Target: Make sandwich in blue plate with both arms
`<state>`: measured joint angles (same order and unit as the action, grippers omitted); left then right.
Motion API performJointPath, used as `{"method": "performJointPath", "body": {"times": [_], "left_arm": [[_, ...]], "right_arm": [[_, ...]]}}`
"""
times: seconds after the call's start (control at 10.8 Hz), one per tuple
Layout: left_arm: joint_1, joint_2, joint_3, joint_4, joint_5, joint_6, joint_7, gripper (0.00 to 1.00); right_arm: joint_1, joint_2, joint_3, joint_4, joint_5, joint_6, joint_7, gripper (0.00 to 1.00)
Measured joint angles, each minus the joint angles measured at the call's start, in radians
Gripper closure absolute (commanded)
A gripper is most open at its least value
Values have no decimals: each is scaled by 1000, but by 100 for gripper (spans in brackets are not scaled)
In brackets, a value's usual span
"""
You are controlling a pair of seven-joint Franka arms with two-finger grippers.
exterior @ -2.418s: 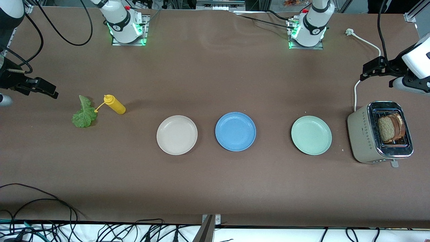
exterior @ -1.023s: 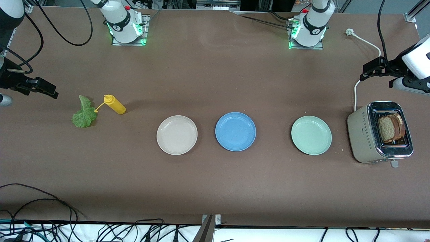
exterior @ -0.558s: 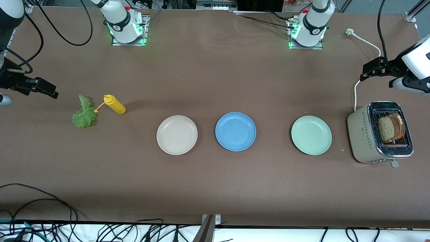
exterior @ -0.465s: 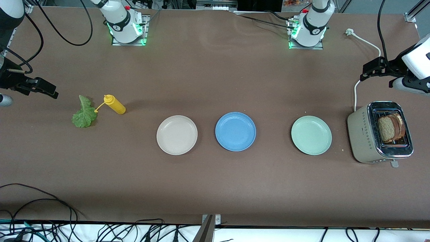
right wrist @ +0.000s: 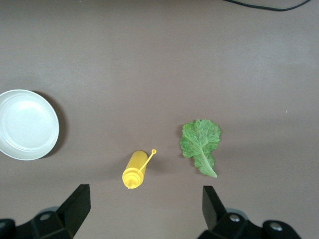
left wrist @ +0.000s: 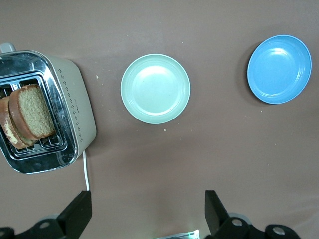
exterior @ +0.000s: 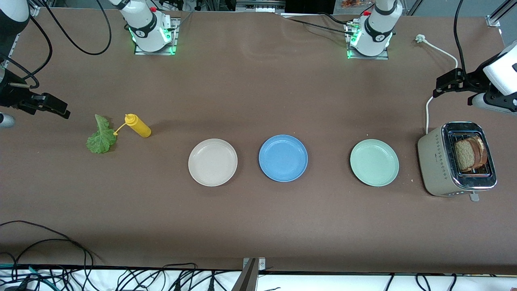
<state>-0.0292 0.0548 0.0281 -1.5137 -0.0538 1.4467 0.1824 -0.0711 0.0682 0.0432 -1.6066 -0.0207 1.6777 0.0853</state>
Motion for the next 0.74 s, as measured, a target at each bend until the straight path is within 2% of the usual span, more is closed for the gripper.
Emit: {"method": "performJointPath", "body": {"times": [0.74], "left_arm": [[27, 0, 6, 0, 0, -3, 0, 0]], "right_arm": [[0, 0, 0, 0, 0, 0, 0, 0]]}}
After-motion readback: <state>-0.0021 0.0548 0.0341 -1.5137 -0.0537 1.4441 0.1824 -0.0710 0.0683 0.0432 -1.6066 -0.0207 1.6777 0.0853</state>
